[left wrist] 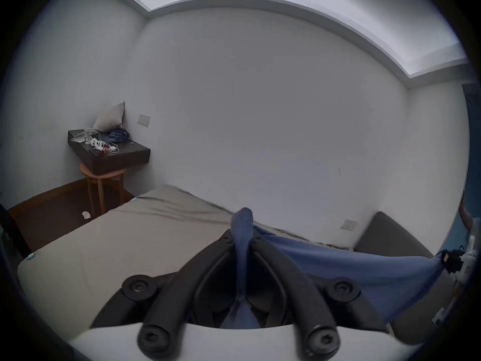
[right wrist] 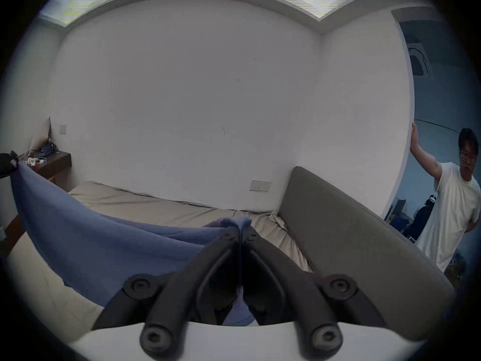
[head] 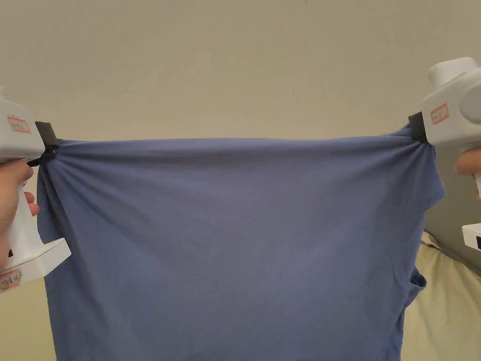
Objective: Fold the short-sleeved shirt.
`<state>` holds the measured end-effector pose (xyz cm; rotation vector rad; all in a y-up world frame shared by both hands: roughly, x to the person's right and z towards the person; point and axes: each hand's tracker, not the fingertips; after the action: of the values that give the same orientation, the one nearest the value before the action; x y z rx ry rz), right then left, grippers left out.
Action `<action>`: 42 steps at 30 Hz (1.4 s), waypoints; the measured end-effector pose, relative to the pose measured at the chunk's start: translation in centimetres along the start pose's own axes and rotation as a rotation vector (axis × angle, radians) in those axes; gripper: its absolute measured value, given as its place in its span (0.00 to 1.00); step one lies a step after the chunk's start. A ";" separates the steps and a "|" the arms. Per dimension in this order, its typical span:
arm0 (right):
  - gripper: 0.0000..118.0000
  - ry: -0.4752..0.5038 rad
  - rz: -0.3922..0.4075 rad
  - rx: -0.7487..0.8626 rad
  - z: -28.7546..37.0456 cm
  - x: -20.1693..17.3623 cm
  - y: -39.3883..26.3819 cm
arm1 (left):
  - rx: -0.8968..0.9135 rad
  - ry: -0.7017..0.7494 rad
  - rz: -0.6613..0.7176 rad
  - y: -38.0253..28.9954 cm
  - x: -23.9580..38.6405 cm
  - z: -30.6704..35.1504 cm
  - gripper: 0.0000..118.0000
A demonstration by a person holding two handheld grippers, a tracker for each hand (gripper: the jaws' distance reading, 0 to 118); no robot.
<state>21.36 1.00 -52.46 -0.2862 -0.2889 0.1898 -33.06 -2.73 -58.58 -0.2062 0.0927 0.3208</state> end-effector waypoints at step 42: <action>0.03 0.261 -0.093 -0.458 -17.5 -8.2 -28.6 | -0.494 0.082 -0.010 -28.5 -8.3 -13.8 0.02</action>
<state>23.13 -32.18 -61.92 -0.7433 -0.0826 -0.0093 -32.51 -34.62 -65.72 -0.7099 0.0924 0.3216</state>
